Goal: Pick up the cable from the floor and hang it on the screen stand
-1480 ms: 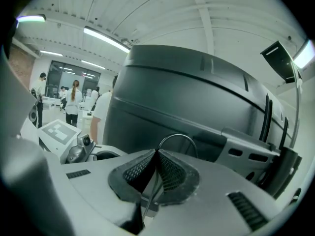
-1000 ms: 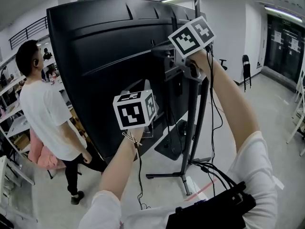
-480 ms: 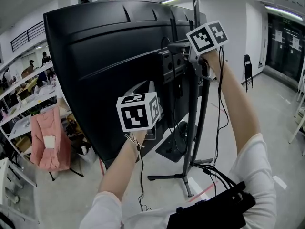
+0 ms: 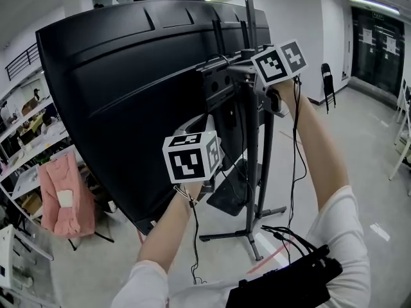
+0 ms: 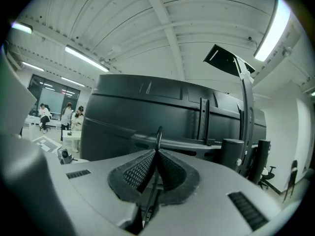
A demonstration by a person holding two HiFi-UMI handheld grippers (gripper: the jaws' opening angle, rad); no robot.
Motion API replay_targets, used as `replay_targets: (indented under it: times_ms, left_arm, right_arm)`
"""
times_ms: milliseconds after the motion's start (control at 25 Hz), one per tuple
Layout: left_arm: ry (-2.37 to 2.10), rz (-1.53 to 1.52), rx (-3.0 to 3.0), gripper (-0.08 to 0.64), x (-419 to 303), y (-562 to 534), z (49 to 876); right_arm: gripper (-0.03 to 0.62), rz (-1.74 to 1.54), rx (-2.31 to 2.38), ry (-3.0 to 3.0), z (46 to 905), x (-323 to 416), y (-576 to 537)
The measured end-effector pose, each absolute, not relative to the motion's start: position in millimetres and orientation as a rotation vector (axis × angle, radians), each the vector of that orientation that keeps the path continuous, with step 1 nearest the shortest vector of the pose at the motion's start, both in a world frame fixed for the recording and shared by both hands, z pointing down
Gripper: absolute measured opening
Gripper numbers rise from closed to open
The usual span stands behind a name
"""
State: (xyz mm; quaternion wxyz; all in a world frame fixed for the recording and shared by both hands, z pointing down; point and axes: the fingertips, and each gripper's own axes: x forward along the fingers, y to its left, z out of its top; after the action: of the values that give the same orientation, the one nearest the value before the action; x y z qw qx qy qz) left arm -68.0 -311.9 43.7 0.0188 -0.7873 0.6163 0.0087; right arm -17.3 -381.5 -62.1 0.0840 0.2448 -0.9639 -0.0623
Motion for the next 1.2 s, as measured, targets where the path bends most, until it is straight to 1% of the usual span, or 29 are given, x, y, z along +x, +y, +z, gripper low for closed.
replay_targets:
  times_ms: [160, 400, 1000, 1200]
  left_arm:
    - [1.89, 0.024, -2.485, 0.005, -52, -321, 55]
    - [1.877, 0.025, -2.523, 0.005, -36, -326, 73]
    - [1.891, 0.014, -2.602, 0.005, -34, -340, 116]
    - [1.87, -0.001, -2.639, 0.005, -28, -343, 129]
  right_arm:
    - [0.03, -0.18, 0.806, -2.896, -51, -17, -394]
    - [0.031, -0.087, 0.864, -3.01, -34, -13, -403]
    - [0.037, -0.112, 0.928, -3.039, 9, -18, -410]
    - [0.078, -0.084, 0.968, -3.03, 24, -11, -411]
